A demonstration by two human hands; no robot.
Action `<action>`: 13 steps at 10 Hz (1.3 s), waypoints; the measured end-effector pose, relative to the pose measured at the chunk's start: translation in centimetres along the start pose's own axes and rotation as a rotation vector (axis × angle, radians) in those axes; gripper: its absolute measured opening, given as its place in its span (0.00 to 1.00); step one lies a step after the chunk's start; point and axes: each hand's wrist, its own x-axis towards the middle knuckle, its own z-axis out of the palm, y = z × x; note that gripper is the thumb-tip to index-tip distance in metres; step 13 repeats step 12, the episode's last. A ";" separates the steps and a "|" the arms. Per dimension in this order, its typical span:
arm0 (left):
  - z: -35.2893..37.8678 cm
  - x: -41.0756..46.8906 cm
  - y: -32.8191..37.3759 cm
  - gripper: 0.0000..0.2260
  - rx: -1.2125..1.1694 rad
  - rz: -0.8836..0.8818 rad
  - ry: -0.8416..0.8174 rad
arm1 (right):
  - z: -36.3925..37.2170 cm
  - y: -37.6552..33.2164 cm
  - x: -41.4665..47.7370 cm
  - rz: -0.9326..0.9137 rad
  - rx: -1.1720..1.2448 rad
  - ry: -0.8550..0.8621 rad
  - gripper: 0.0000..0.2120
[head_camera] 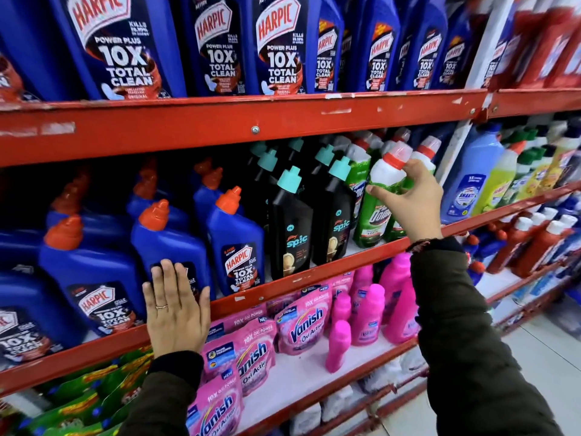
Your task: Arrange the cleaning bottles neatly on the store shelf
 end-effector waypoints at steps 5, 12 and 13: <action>0.0 0.0 -0.1 0.36 -0.014 0.020 0.008 | 1.7 1.9 2.2 0.070 -0.063 -0.082 0.31; -4.6 3.0 5.6 0.37 0.055 -0.089 -0.090 | 3.3 1.4 -5.1 -0.462 -0.133 -0.046 0.30; -4.6 3.0 5.6 0.37 0.055 -0.089 -0.090 | 3.3 1.4 -5.1 -0.462 -0.133 -0.046 0.30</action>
